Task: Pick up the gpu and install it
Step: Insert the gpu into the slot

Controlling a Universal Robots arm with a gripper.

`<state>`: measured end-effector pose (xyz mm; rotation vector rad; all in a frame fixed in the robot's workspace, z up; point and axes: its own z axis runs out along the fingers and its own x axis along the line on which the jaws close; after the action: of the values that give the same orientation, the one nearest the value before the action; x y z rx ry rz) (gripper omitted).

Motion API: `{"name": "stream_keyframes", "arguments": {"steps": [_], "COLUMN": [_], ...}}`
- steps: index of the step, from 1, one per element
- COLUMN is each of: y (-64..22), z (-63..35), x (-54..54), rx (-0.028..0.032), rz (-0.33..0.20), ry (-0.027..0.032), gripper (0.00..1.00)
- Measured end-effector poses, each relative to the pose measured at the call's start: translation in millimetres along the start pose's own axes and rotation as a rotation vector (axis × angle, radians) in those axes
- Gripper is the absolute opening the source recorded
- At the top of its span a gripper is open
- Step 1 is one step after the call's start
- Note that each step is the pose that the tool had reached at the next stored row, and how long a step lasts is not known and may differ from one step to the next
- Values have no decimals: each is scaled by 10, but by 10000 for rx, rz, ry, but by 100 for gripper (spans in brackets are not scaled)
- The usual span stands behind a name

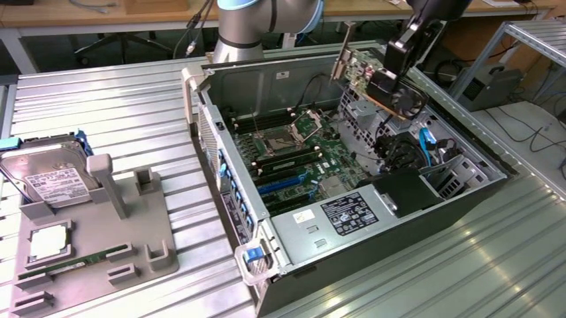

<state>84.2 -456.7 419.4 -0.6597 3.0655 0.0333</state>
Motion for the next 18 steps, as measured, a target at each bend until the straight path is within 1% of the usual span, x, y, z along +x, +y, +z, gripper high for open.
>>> {"name": "stream_keyframes", "arguments": {"steps": [2,5,6,8,10,18], "y": [0,1,1,1,1,2], "z": [0,1,1,1,2,3], "x": [0,0,0,0,-1,-1], "rx": [-3,-9,-12,-15,-21,-34], "rz": [-294,-915,-1218,-1543,-2050,-3421], "ry": [6,18,24,31,40,67], "gripper": [27,27,27,27,27,27]}}
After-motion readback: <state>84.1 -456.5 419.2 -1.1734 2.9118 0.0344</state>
